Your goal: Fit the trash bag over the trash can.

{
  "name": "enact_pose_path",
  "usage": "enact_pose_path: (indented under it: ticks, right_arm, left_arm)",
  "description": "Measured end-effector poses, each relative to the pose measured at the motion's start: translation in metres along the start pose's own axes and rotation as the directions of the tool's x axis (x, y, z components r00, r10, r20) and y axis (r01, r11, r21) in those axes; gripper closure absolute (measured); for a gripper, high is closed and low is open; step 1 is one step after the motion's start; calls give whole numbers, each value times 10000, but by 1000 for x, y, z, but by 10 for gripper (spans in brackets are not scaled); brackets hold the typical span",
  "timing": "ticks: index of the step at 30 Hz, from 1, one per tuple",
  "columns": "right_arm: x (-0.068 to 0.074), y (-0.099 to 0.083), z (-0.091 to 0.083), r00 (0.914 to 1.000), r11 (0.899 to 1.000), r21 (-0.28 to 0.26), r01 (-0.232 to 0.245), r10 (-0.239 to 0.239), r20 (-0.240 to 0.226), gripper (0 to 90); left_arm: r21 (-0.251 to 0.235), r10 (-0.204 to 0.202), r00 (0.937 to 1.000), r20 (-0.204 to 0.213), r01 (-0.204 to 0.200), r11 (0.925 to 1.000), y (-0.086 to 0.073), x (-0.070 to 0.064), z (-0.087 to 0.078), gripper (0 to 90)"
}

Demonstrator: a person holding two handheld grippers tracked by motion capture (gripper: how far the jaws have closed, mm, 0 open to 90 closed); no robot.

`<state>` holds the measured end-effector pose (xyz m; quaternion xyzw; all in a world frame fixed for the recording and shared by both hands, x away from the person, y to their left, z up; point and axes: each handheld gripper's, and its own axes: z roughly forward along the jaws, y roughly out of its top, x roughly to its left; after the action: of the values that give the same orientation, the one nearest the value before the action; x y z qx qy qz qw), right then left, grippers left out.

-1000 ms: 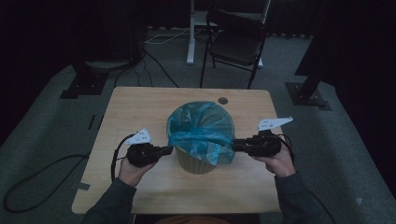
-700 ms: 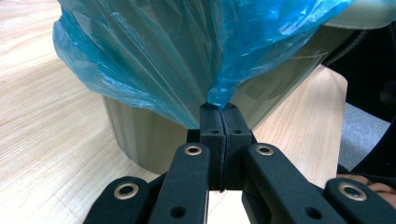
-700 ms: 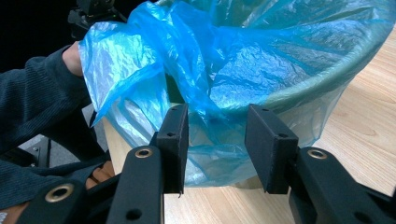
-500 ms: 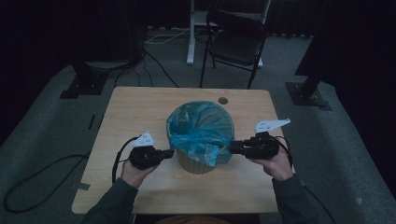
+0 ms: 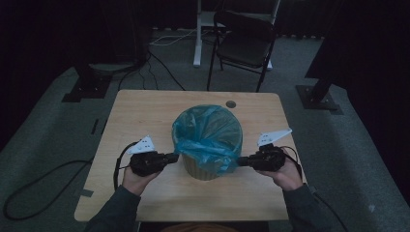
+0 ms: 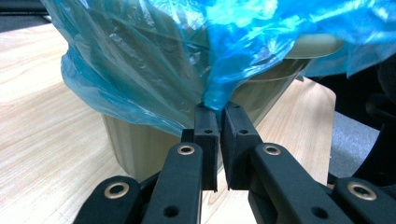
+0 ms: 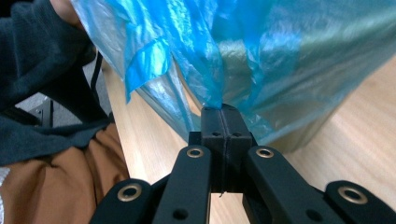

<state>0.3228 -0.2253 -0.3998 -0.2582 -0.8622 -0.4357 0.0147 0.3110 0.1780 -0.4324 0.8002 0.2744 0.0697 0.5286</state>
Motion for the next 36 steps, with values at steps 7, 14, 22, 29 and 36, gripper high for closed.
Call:
enact_pose_path:
  ticks: [7, 14, 22, 29, 36]
  right_arm:
    - [-1, 0, -7, 9996, 9972, -732, -116, 95, -282, 898]
    - [5, 4, -2, 9982, 9975, -651, 266, -300, -525, 900]
    - [-6, -12, 6, 9999, 9964, 831, -138, 129, 114, 900]
    - [1, -5, 1, 9994, 9997, 160, 165, -160, -310, 900]
    - [-15, -15, 8, 9987, 9941, 992, -448, 421, 294, 900]
  left_arm:
    - [1229, 28, 10000, -47, -22, 9924, -9, 5, 15, 899]
    - [1179, -15, 10000, -71, 23, 9930, -12, 7, 13, 900]
    - [718, 397, 9986, 357, -421, 9965, -8, -1, 9, 884]
    - [1902, -99, 10000, 6, 96, 9817, -18, 10, 25, 900]
    - [1182, 245, 9987, 439, -296, 9926, -15, 2, 17, 879]
